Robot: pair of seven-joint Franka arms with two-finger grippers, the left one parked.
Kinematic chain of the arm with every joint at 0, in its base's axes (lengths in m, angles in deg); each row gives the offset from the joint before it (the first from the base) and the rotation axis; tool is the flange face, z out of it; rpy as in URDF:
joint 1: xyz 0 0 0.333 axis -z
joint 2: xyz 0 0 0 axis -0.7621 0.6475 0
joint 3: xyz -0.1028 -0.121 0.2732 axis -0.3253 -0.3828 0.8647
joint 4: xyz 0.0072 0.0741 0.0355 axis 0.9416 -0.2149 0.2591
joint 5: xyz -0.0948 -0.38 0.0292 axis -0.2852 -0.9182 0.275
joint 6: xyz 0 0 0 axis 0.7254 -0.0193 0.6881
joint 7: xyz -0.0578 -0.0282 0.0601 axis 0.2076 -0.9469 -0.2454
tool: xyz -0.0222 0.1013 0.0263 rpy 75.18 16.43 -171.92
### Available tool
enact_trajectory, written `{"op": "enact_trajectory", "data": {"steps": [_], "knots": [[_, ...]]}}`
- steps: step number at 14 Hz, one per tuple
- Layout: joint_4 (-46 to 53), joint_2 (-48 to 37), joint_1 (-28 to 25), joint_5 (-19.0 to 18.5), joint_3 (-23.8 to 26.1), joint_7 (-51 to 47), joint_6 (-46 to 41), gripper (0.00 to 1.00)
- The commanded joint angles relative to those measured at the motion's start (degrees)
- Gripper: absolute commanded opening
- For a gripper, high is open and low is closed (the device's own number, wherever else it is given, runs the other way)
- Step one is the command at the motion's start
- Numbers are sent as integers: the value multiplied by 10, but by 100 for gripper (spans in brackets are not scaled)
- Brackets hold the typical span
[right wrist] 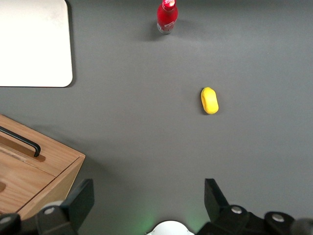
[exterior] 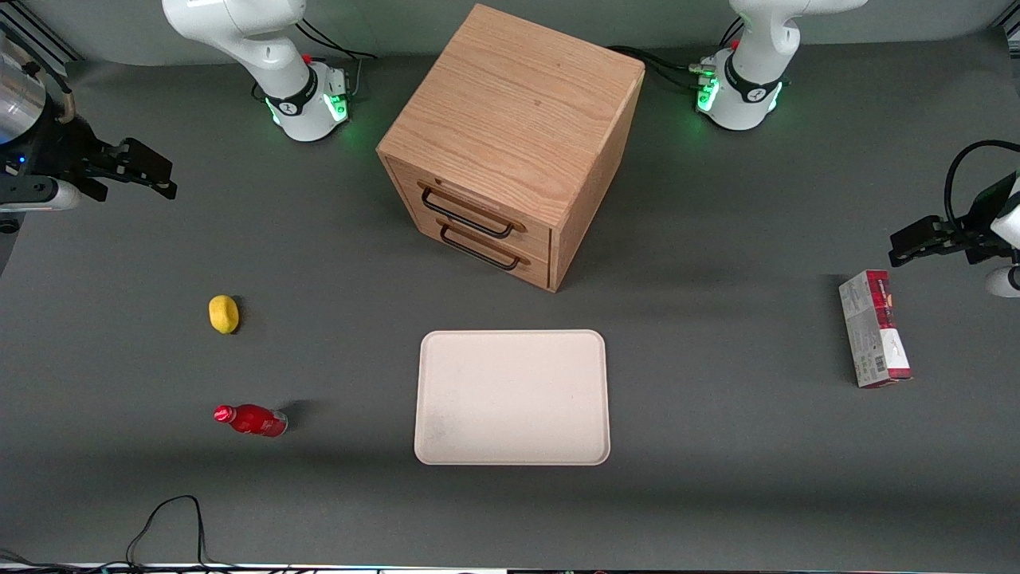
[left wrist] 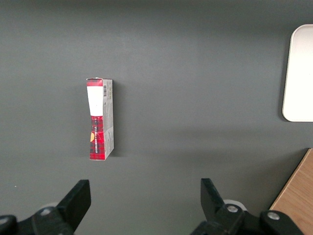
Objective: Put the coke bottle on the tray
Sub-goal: 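Move the right gripper out toward the red Coca-Cola bottle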
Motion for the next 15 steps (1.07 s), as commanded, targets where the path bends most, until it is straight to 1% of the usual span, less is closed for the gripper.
{"op": "enact_trajectory", "data": {"steps": [1, 3, 6, 8, 9, 13, 14, 15], "knots": [[-6, -2, 13, 1, 7, 2, 8, 100], [-5, 5, 18, 13, 7, 0, 36, 100], [-3, 32, 25, 8, 7, -1, 63, 100], [3, 65, 30, 12, 7, 7, 105, 100], [27, 105, 36, 12, 7, 7, 120, 100], [217, 319, 37, 10, 8, 8, 125, 100], [253, 357, 38, 10, 8, 12, 128, 100], [273, 386, 38, 10, 8, 35, 141, 100]]}}
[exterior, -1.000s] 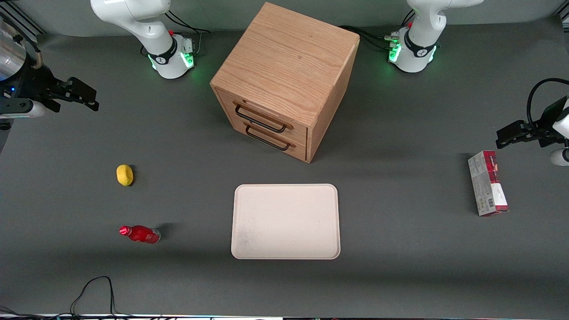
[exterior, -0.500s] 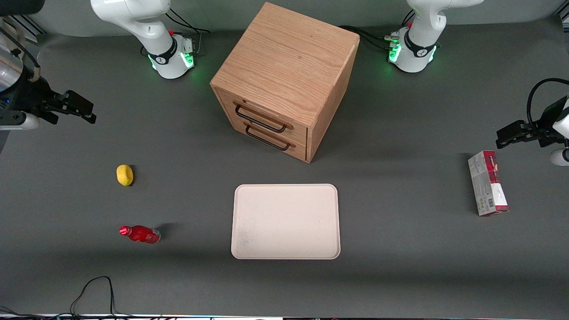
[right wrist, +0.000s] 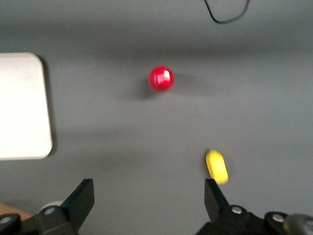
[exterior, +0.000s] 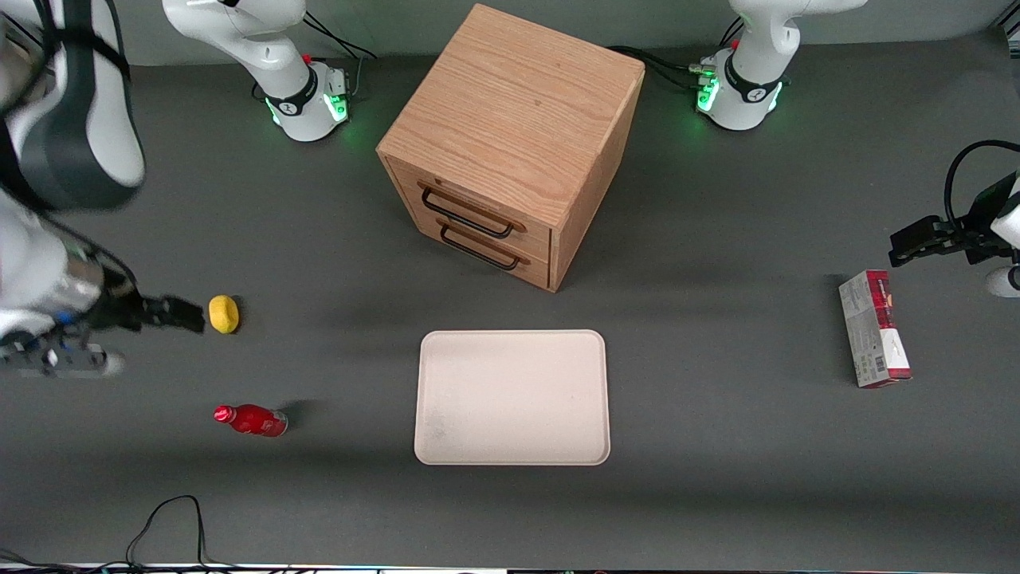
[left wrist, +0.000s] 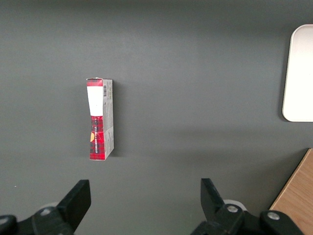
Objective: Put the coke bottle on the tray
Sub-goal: 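Lower the open right gripper around the red bottle's neck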
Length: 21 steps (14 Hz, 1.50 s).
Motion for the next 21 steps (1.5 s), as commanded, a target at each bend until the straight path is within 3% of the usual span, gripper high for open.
{"op": "enact_trajectory", "data": {"steps": [1, 6, 14, 17, 18, 19, 21], "knots": [[121, 119, 9, 5, 6, 53, 9, 100], [116, 187, 17, 3, 6, 108, 103, 100], [16, 181, 25, 7, 6, 110, 206, 100], [5, 180, 29, 5, 6, 121, 209, 100], [4, 179, 29, 5, 6, 134, 207, 97], [4, 179, 31, 5, 6, 140, 204, 86], [4, 177, 33, 7, 6, 136, 202, 40]]}}
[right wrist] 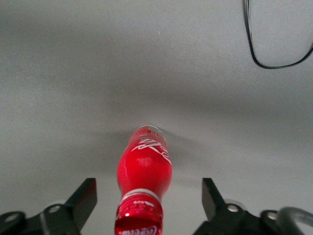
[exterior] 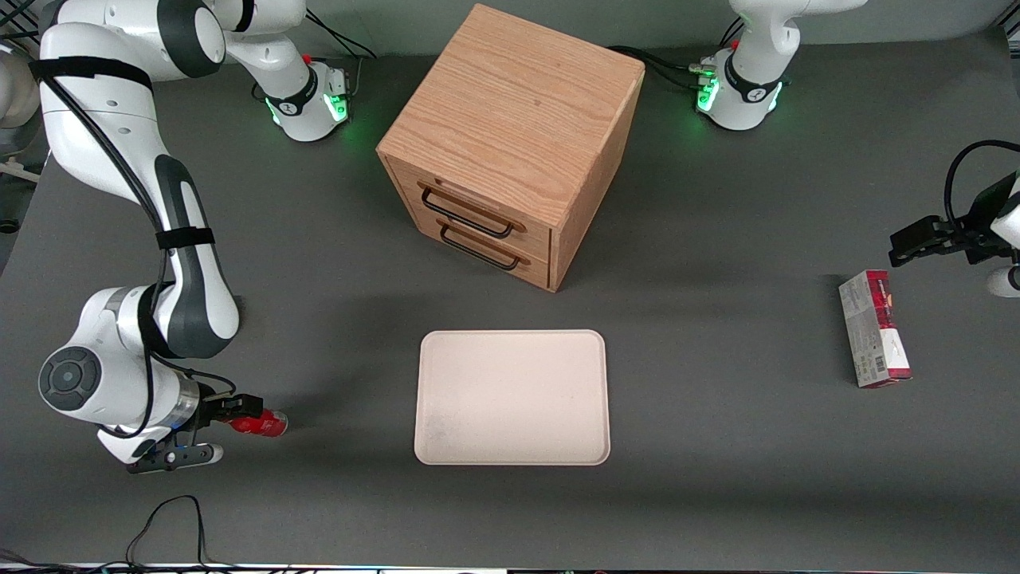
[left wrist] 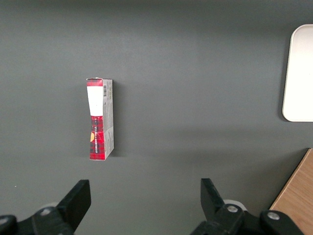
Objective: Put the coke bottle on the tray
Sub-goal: 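Close the right gripper on the bottle and lift it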
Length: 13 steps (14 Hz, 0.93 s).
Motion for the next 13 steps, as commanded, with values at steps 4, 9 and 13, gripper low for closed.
{"op": "enact_trajectory", "data": {"steps": [4, 9, 13], "knots": [[-7, -18, 8, 17, 8, -5, 1, 0], [37, -31, -3, 31, 19, -89, -32, 0], [206, -48, -4, 26, 16, -120, -223, 0]]}}
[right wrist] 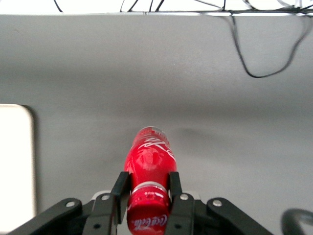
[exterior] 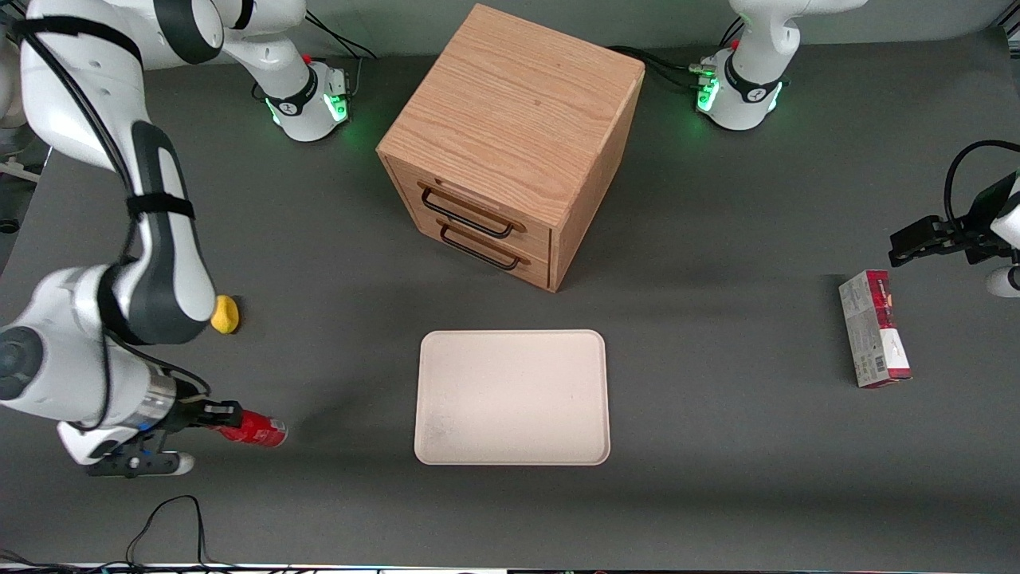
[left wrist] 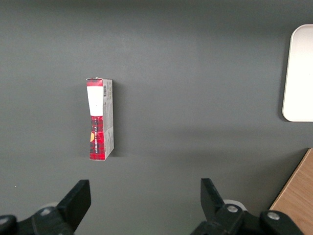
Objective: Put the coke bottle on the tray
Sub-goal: 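Carry the bottle over the cream tray and lower it upright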
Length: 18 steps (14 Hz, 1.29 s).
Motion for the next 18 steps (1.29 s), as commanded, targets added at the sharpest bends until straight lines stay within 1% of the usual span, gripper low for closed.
{"op": "enact_trajectory", "data": {"steps": [1, 2, 3, 4, 5, 7, 8, 9, 12, 15, 17, 18], "knots": [[116, -9, 3, 1, -2, -23, -133, 0], [126, -10, 2, 0, 0, -31, -160, 0], [133, -22, 1, -6, 8, -64, -175, 0], [134, -28, 1, -20, 48, -115, -179, 0], [134, -28, 3, -61, 113, -187, -177, 0], [132, -16, 8, -167, 256, -356, -146, 0], [128, -5, 8, -206, 303, -408, -128, 0], [128, -1, 6, -210, 321, -431, -123, 0], [121, -1, -14, -210, 327, -446, -111, 0], [75, 20, -31, -218, 328, -465, -48, 0], [59, 58, -47, -261, 328, -492, 26, 0], [58, 76, -52, -287, 328, -494, 43, 0]]}}
